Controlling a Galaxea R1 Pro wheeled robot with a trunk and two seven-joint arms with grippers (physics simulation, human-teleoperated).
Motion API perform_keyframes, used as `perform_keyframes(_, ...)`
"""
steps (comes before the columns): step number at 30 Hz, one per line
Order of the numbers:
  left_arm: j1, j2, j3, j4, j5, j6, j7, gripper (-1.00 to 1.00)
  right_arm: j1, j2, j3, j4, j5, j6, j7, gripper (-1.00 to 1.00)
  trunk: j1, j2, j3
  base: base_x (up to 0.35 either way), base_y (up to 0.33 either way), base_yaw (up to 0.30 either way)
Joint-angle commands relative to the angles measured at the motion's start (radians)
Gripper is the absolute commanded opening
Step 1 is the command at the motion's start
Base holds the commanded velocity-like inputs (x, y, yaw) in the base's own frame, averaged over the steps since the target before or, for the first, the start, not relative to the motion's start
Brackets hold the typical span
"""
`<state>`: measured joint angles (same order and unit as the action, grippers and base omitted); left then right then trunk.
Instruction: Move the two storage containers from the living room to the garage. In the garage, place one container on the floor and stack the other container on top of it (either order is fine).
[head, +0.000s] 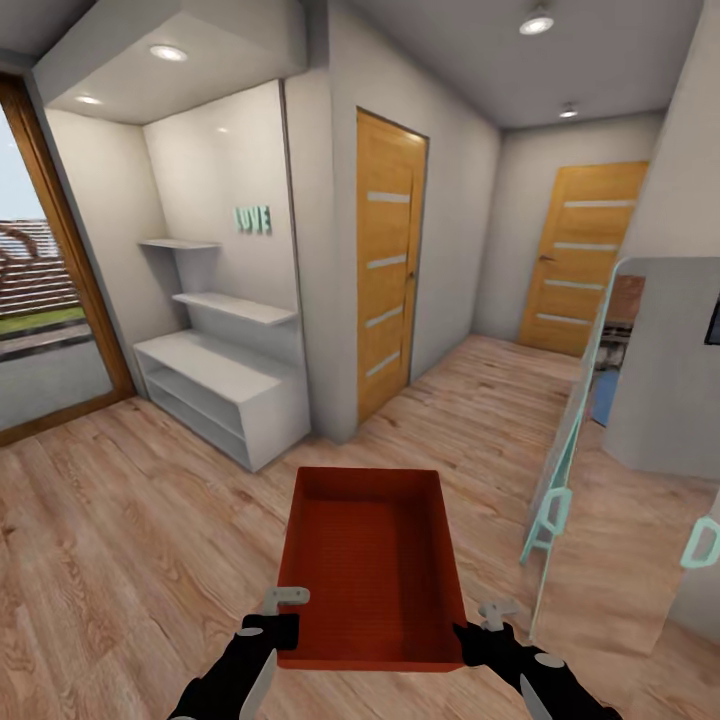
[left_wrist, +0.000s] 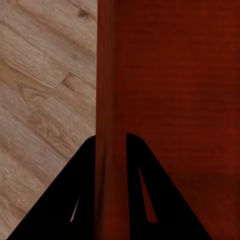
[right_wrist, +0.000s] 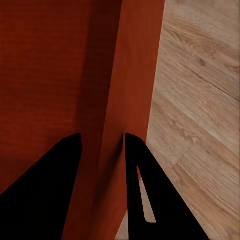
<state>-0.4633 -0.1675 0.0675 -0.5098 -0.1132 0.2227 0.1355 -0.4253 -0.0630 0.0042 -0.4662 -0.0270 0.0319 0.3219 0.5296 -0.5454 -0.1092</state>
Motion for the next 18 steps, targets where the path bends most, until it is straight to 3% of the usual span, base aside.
perform_keyframes(1, -0.001, -0.001, 0.058, -0.027, -0.008, 0.007, 0.003, -1.00, 0.000, -0.001, 0.007, -0.002, 0.004, 0.003, 0.000, -1.00, 0.001, -0.002, -0.002, 0.330, 0.076, 0.000)
perform_keyframes(18, -0.001, -0.005, 0.058, -0.027, -0.008, 0.007, 0.002, -1.00, 0.000, -0.001, 0.007, -0.002, 0.005, 0.003, 0.000, -1.00, 0.001, -0.002, -0.002, 0.330, 0.010, 0.000)
